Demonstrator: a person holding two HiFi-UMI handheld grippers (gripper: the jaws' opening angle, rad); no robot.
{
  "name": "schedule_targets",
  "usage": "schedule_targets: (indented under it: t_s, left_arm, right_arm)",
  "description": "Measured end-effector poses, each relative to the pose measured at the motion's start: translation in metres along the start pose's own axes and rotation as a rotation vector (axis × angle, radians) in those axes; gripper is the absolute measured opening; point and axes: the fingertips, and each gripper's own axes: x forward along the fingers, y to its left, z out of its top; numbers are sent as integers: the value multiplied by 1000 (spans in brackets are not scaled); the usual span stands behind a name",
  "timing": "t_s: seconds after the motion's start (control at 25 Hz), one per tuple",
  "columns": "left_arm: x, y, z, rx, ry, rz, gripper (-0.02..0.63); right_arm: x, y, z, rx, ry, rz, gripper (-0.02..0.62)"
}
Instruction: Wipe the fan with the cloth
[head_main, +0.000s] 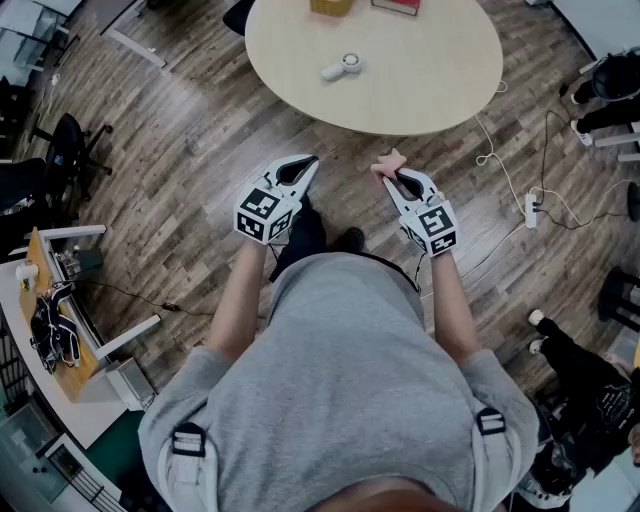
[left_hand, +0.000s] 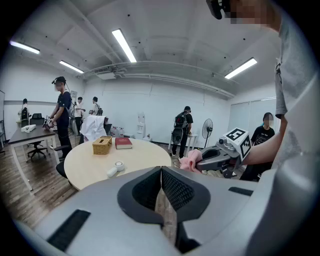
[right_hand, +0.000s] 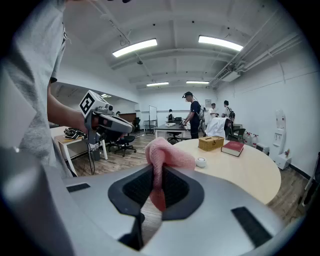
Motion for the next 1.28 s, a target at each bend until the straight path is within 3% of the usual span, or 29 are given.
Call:
schedule_targets:
  t_s: [0.76, 1.08, 1.28]
  left_arm:
    - [-23, -15, -4, 26, -1, 13, 23]
    - [-26, -32, 12, 8, -84, -21, 23]
    - [-23, -38, 11, 31, -70, -25, 25]
  right_arm:
    - [-7, 20, 3, -23, -14, 38, 40]
    - [-19, 19, -2, -21, -12, 25, 41]
    - [-25, 19, -7, -7, -12, 18, 41]
